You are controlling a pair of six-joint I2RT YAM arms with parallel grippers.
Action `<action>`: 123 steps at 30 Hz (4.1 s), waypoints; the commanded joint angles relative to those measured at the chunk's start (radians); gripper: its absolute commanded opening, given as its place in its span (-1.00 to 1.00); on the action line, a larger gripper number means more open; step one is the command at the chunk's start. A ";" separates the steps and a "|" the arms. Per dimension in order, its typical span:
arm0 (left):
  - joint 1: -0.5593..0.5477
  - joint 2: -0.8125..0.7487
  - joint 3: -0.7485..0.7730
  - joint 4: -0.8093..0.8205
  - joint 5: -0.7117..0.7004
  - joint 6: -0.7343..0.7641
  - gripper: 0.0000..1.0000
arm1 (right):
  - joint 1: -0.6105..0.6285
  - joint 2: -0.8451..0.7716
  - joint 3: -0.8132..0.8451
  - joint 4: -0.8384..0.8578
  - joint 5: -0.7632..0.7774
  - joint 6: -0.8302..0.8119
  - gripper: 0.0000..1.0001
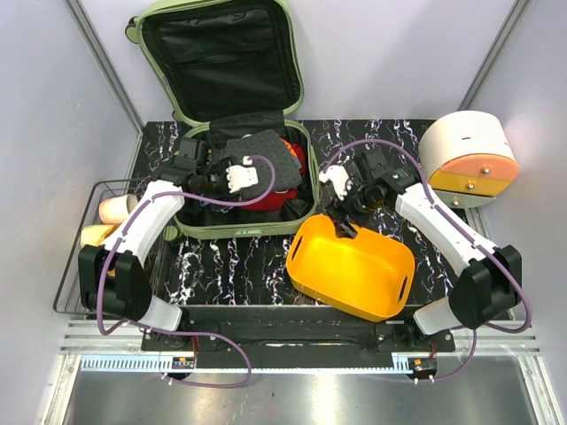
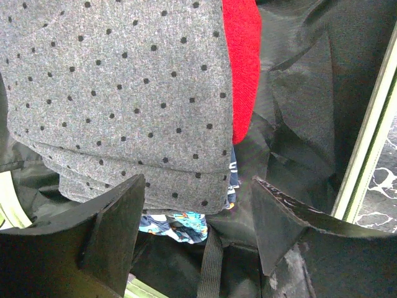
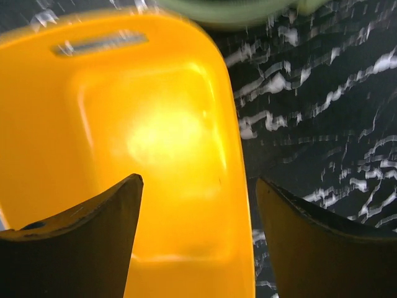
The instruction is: Open, take out, and arrange the luggage
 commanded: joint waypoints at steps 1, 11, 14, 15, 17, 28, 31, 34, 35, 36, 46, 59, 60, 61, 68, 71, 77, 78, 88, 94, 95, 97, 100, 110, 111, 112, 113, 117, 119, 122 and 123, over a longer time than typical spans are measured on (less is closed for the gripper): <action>-0.001 0.000 0.010 0.030 0.020 -0.001 0.44 | -0.039 -0.024 -0.094 -0.062 0.096 -0.207 0.61; -0.005 -0.070 0.010 -0.249 0.131 0.059 0.78 | -0.040 0.074 -0.129 0.025 0.010 -0.343 -0.59; -0.005 -0.121 -0.039 -0.258 0.114 0.066 0.75 | -0.041 0.083 -0.134 0.059 -0.008 -0.377 -1.00; -0.005 -0.135 -0.048 -0.252 0.105 0.057 0.75 | -0.041 0.082 -0.142 0.074 -0.006 -0.378 -1.00; -0.004 -0.141 -0.062 -0.227 0.089 0.033 0.75 | -0.043 0.088 -0.134 0.100 0.044 -0.354 -1.00; 0.002 -0.115 -0.016 -0.132 0.114 -0.096 0.74 | -0.427 -0.024 -0.119 -0.005 0.058 -0.365 -1.00; 0.004 -0.089 0.002 -0.102 0.103 -0.135 0.74 | -0.541 0.051 -0.047 0.004 0.087 -0.218 -1.00; 0.001 -0.064 0.016 -0.066 0.080 -0.148 0.76 | -0.582 0.143 0.055 0.013 0.096 0.032 -1.00; -0.002 -0.055 0.016 -0.051 0.069 -0.150 0.75 | -0.583 0.157 0.081 0.022 0.092 0.153 -1.00; -0.004 -0.049 0.016 -0.015 0.059 -0.152 0.75 | -0.583 0.169 0.084 0.039 0.083 0.215 -1.00; -0.036 0.062 0.062 0.116 -0.044 -0.073 0.67 | -0.532 0.226 0.096 0.221 0.106 0.614 -1.00; -0.097 0.049 -0.077 0.266 -0.141 0.034 0.61 | -0.517 0.086 0.090 0.358 -0.015 0.426 0.96; -0.102 0.048 -0.094 0.300 -0.180 0.036 0.48 | -0.509 0.069 0.081 0.379 -0.046 0.386 0.99; -0.102 0.051 -0.095 0.305 -0.190 0.034 0.40 | -0.500 0.050 0.064 0.443 -0.087 0.341 0.99; -0.088 0.036 -0.026 0.233 -0.127 0.010 -0.19 | -0.365 -0.096 -0.175 0.852 -0.223 -0.015 0.99; -0.085 -0.003 -0.009 0.182 -0.052 0.008 -0.23 | -0.284 -0.081 -0.223 0.981 -0.249 -0.119 0.99; -0.068 -0.012 0.048 0.098 0.008 -0.001 -0.51 | -0.135 0.015 -0.287 1.260 -0.309 -0.161 0.99; -0.064 -0.007 0.071 0.075 0.026 -0.006 -0.56 | -0.119 0.031 -0.300 1.306 -0.334 -0.174 0.99; -0.007 0.034 0.166 0.018 0.103 -0.049 -0.94 | 0.098 0.287 -0.145 1.524 -0.269 -0.314 1.00; 0.010 0.039 0.197 0.013 0.131 -0.066 -1.00 | 0.157 0.397 -0.059 1.539 -0.249 -0.411 0.99; 0.012 0.039 0.200 0.010 0.134 -0.070 -1.00 | 0.161 0.428 -0.047 1.541 -0.235 -0.415 0.99; 0.012 0.040 0.206 0.010 0.144 -0.078 -1.00 | 0.183 0.462 -0.010 1.545 -0.183 -0.464 0.99; 0.015 0.042 0.217 0.009 0.157 -0.087 -1.00 | 0.201 0.525 0.031 1.559 -0.135 -0.533 0.99; 0.022 0.017 0.247 -0.003 0.158 -0.145 -0.88 | 0.209 0.542 0.168 1.452 -0.052 -0.491 -0.68; 0.025 0.013 0.255 -0.005 0.143 -0.167 -0.72 | 0.209 0.524 0.165 1.429 -0.071 -0.484 -0.77; 0.033 0.008 0.264 -0.003 0.141 -0.190 -0.26 | 0.209 0.505 0.164 1.409 -0.078 -0.459 -0.90; 0.042 0.002 0.286 0.004 0.143 -0.251 -0.05 | 0.208 0.470 0.171 1.385 -0.080 -0.440 -1.00; 0.102 -0.038 0.353 0.068 0.145 -0.446 0.66 | 0.208 0.398 0.280 1.135 -0.019 -0.281 -1.00; 0.157 -0.067 0.401 0.134 0.143 -0.577 0.98 | 0.204 0.353 0.363 1.014 -0.010 -0.184 -1.00; 0.212 -0.083 0.476 0.159 0.123 -0.685 0.98 | 0.201 0.298 0.456 0.765 0.006 -0.049 -1.00; 0.217 -0.083 0.490 0.155 0.114 -0.694 0.98 | 0.200 0.289 0.478 0.652 0.007 -0.012 -1.00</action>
